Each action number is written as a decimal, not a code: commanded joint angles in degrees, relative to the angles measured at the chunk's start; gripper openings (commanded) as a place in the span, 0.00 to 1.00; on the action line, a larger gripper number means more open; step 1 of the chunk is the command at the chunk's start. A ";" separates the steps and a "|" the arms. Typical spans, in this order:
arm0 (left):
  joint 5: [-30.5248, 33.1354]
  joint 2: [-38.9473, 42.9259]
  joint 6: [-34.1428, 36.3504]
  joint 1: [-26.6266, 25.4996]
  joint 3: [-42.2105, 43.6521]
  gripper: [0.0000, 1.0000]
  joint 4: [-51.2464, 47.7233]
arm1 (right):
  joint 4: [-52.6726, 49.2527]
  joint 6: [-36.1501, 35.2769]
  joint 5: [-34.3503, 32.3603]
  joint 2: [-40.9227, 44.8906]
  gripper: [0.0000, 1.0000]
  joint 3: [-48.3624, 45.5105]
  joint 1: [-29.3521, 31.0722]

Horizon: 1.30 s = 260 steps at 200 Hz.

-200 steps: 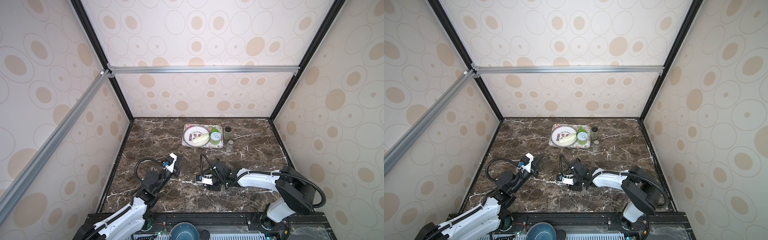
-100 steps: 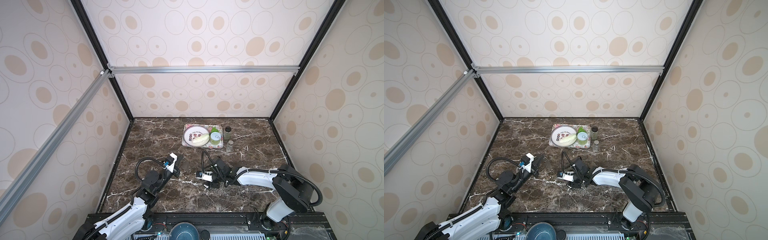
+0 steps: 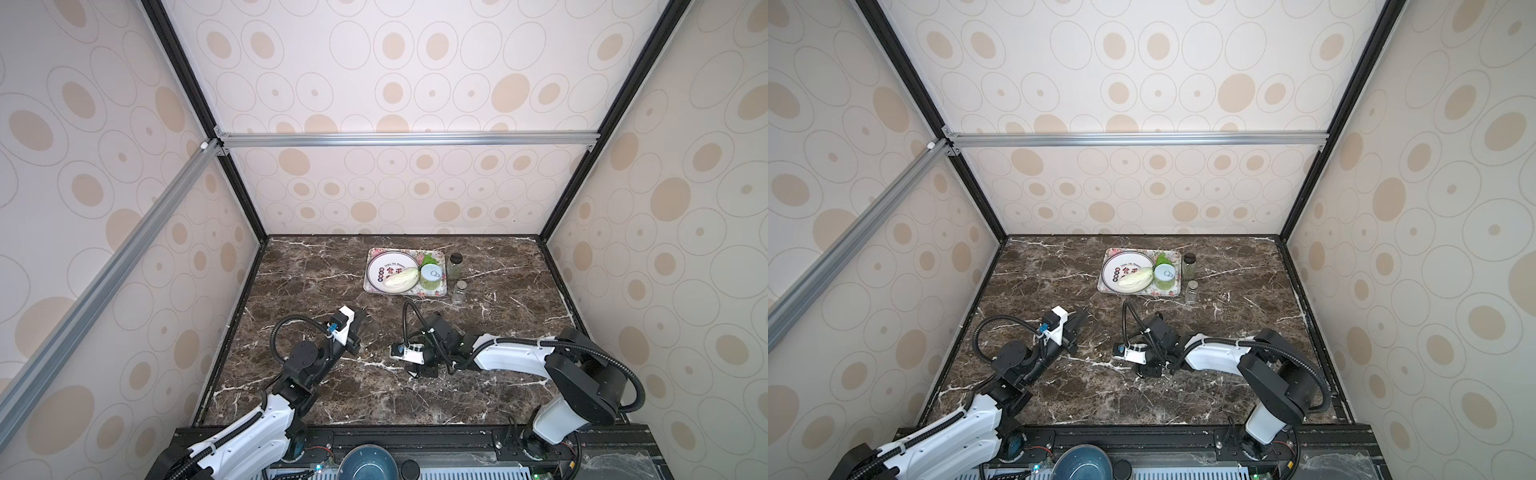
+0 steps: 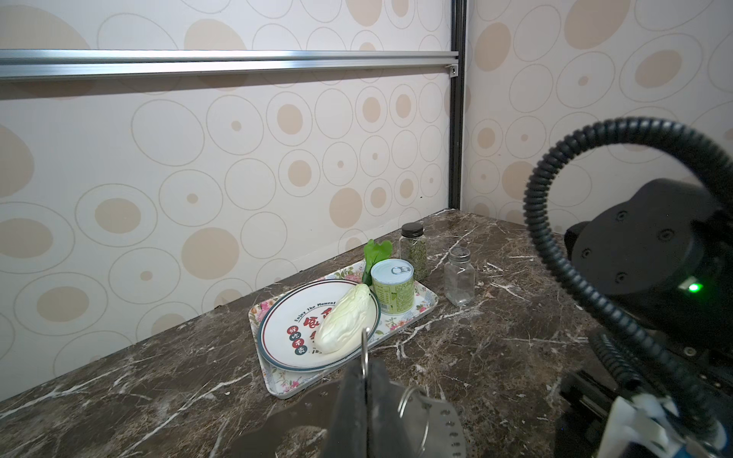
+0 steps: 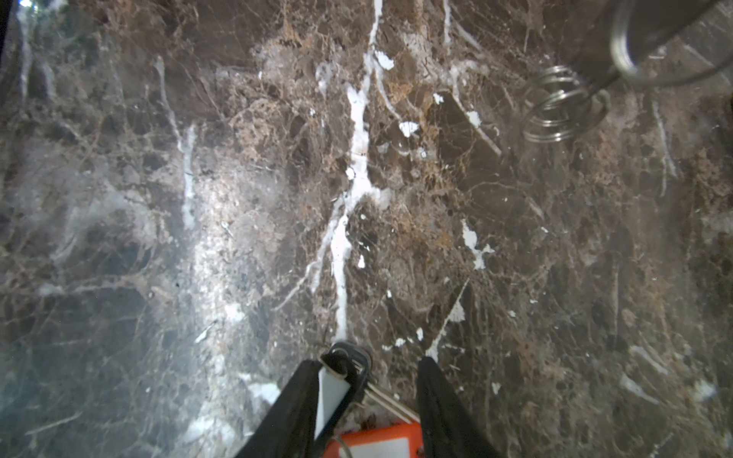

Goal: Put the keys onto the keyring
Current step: 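Lower the right gripper over the red- and black-tagged keys and close on them, then lift the grasped keys with the right gripper and draw back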

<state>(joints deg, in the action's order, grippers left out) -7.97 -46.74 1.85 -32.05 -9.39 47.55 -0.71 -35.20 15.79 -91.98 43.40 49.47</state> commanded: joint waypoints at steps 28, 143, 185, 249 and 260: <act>-0.29 0.17 0.73 -0.46 -1.82 0.00 1.82 | -1.24 -1.84 2.62 -1.42 0.39 0.81 0.00; -0.20 0.17 0.53 -0.46 -1.86 0.00 1.67 | -2.89 -3.38 5.63 -2.50 0.21 1.77 0.01; -0.29 0.27 0.44 -0.42 -1.86 0.00 1.59 | -3.76 -3.44 5.52 -3.03 0.11 2.32 0.01; -0.21 0.25 0.44 -0.46 -1.88 0.00 1.67 | -4.67 -3.07 5.55 -3.86 0.12 3.19 -0.05; -0.14 0.29 0.44 -0.47 -1.86 0.00 1.66 | -4.65 -2.95 5.50 -4.05 0.12 3.25 -0.04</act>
<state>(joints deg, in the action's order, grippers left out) -7.99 -46.74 1.83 -32.05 -9.39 47.53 -3.95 -37.52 19.99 -94.80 45.32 49.47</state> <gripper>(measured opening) 0.048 0.116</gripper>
